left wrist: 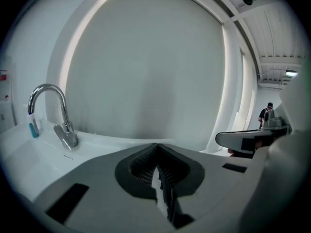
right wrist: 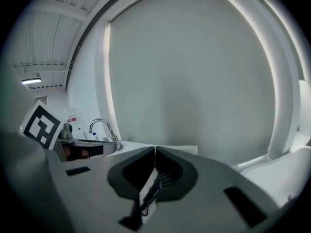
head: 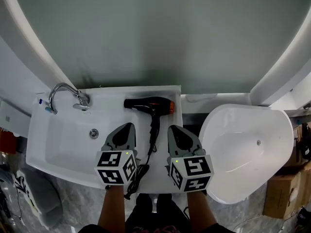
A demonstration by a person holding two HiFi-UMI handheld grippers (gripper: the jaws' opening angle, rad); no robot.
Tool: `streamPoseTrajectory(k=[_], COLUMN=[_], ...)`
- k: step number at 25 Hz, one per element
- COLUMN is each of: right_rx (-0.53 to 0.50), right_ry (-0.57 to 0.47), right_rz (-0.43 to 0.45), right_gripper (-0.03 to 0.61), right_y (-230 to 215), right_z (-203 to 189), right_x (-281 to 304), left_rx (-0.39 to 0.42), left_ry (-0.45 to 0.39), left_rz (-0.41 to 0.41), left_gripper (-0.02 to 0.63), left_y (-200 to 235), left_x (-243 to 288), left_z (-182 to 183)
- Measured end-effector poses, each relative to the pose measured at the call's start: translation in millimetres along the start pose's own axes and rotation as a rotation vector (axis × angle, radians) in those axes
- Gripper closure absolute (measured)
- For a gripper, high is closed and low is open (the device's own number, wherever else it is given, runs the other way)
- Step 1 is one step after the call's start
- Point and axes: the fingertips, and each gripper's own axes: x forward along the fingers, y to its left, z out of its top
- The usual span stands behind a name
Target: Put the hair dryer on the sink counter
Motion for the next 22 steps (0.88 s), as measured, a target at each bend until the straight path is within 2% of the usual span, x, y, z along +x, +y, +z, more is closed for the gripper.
streamPoseTrajectory(k=[9,22], right_rx=[-0.066,-0.137], right_ry=[-0.106,-0.277], right_rz=[0.01,-0.033], right_gripper=[0.557,0.557], right_y=[35,69], right_z=[55,125], right_x=[-39,-111], left_rx=[0.011,0.102], left_ry=[-0.132,-0.329], left_rz=[-0.008,-0.072], left_gripper=[0.604,0.604], left_y=[1,-24], left_x=[-62,-144], left_z=[56,139])
